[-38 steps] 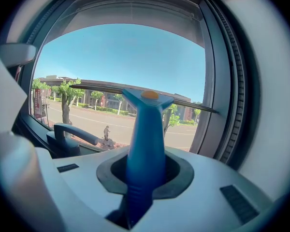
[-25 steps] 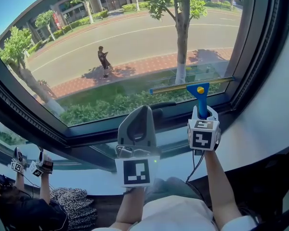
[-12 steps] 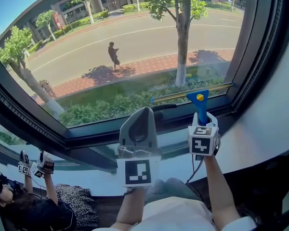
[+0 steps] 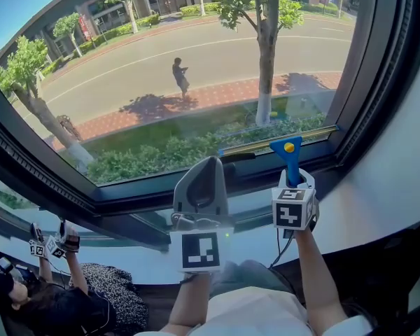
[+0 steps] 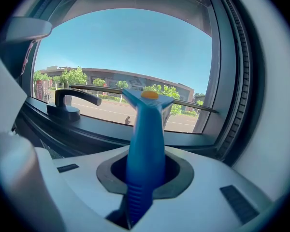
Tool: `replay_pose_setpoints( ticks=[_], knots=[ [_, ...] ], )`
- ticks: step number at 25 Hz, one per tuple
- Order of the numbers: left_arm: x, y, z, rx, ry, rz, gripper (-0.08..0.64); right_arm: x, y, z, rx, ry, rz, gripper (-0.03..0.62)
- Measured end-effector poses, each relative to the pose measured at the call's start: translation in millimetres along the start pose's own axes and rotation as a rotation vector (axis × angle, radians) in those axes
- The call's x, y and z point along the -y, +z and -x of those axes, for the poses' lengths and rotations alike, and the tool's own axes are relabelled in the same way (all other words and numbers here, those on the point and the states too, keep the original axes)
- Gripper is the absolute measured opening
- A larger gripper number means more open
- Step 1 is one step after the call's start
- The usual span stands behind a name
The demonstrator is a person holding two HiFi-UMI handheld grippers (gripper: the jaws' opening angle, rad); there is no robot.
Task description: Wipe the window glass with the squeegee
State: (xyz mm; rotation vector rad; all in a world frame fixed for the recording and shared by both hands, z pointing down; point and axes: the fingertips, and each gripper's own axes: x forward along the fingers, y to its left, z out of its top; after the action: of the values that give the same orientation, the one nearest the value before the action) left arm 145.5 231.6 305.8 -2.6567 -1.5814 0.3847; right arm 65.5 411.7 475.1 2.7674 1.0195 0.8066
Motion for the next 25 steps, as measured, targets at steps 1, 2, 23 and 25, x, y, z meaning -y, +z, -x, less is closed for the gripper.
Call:
replay_pose_setpoints(
  ticks=[1, 2, 23, 25],
  knots=[
    [0, 0, -1, -0.002, 0.001, 0.000, -0.009, -1, -2, -1, -0.005, 0.003, 0.000, 0.072],
    [0, -1, -1, -0.003, 0.001, 0.000, -0.009, -2, -4, -3, -0.010, 0.008, -0.001, 0.072],
    [-2, 3, 17, -0.018, 0.112, -0.012, -0.008, 0, -17, 26, 0.025, 0.064, -0.033, 0.072],
    [-5, 6, 21, -0.016, 0.132, -0.019, -0.009, 1, -4, 35, 0.055, 0.074, -0.038, 0.072]
  ],
)
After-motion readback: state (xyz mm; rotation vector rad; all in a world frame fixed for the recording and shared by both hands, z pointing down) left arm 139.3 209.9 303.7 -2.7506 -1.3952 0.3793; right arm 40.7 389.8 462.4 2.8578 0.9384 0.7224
